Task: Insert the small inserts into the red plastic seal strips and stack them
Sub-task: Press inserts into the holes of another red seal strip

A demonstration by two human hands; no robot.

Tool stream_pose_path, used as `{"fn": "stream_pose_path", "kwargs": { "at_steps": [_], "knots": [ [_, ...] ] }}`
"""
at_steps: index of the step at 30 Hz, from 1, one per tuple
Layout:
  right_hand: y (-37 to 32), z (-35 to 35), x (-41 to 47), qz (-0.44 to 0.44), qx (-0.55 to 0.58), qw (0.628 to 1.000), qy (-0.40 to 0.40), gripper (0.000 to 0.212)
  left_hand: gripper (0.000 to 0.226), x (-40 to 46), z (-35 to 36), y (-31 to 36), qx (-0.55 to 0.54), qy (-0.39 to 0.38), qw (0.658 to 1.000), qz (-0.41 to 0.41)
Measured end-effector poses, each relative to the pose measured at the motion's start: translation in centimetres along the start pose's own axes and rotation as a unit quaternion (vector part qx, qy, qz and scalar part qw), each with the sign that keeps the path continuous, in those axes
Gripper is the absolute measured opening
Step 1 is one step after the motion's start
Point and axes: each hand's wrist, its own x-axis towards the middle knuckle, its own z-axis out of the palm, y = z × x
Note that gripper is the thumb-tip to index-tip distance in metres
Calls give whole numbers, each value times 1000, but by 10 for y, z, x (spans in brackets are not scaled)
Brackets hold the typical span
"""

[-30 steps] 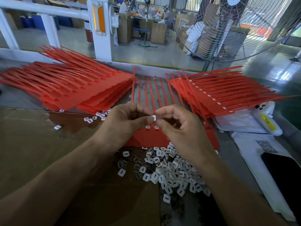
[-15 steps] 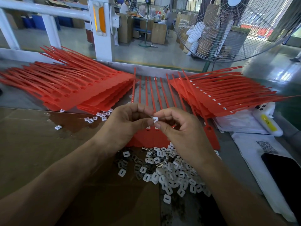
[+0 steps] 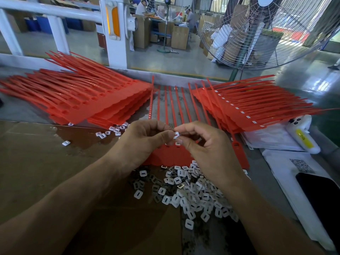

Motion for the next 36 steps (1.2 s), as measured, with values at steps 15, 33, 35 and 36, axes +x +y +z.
{"fn": "stream_pose_path", "kwargs": {
  "at_steps": [15,33,35,36],
  "knots": [
    [-3,1,-1,48,7,999,25,9,11,-5,1,-2,88,-6,995,46],
    [31,-55,13,181,-96,966,158,11,22,-3,-7,-10,428,-23,898,95],
    [33,-54,12,183,-96,966,154,12,22,-2,-8,-10,429,-25,898,94],
    [34,-54,12,183,-96,966,152,12,23,-2,-8,-11,431,-26,897,93]
  ]
}}
